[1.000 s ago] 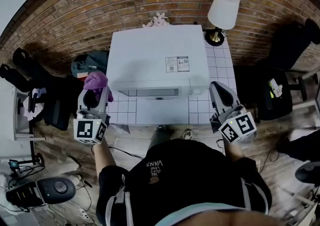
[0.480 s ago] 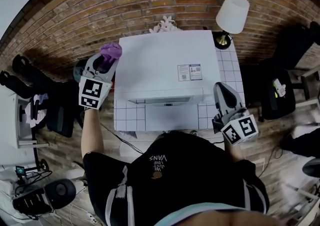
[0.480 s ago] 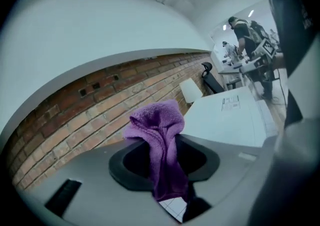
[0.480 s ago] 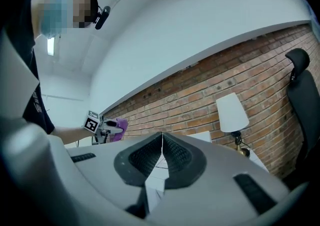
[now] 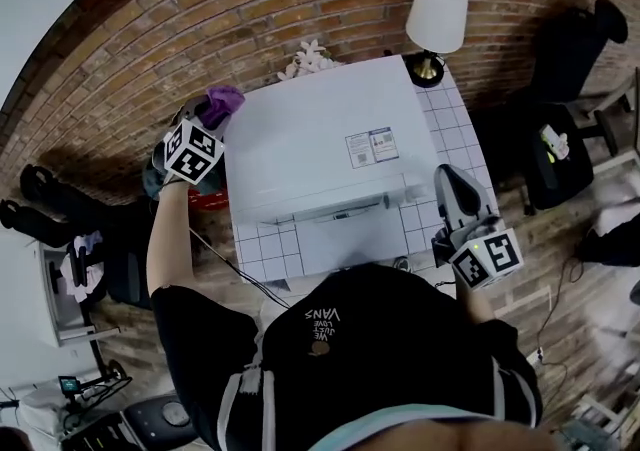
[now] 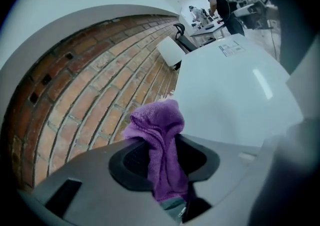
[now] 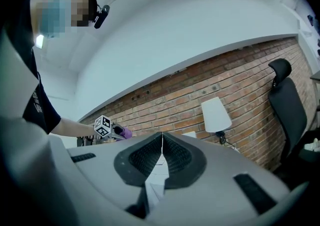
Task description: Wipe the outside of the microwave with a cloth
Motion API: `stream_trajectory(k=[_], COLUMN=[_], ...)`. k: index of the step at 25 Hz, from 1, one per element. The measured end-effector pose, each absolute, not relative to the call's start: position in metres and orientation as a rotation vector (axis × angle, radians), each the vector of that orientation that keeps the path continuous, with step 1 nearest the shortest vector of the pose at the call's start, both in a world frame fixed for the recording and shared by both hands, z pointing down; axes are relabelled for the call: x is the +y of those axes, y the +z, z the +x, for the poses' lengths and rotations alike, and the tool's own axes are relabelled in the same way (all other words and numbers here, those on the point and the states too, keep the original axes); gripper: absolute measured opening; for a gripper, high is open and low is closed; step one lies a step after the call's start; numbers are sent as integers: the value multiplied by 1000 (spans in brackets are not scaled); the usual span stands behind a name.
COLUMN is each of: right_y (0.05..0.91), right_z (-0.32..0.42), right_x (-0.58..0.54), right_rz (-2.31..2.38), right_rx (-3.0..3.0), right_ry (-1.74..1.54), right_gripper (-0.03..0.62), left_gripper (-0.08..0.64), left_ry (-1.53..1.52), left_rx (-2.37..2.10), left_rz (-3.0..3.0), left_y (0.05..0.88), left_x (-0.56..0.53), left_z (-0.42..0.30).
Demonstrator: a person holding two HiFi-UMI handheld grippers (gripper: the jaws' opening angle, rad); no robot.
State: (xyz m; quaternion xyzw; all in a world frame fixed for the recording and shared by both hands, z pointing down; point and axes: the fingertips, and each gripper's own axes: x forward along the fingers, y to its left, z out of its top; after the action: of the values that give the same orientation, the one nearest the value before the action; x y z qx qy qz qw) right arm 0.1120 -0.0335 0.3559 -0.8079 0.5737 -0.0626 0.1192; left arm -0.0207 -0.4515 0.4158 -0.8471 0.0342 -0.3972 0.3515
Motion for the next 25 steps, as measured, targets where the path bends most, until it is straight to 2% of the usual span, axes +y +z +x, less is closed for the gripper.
stream_trajectory(k=[8, 25], right_y=[361, 365], right_z=[122, 160], right_x=[-9, 61], right_rz=[-2393, -2424], right_rx=[1590, 1487], right_ry=[-194, -212], right_gripper=[3, 5], left_gripper=[141, 141], left_ry=[-1135, -1065], left_rx=[-62, -299], left_rz=[-2092, -2021], left_y=[439, 438], left_x=[-436, -311], left_z=[21, 158])
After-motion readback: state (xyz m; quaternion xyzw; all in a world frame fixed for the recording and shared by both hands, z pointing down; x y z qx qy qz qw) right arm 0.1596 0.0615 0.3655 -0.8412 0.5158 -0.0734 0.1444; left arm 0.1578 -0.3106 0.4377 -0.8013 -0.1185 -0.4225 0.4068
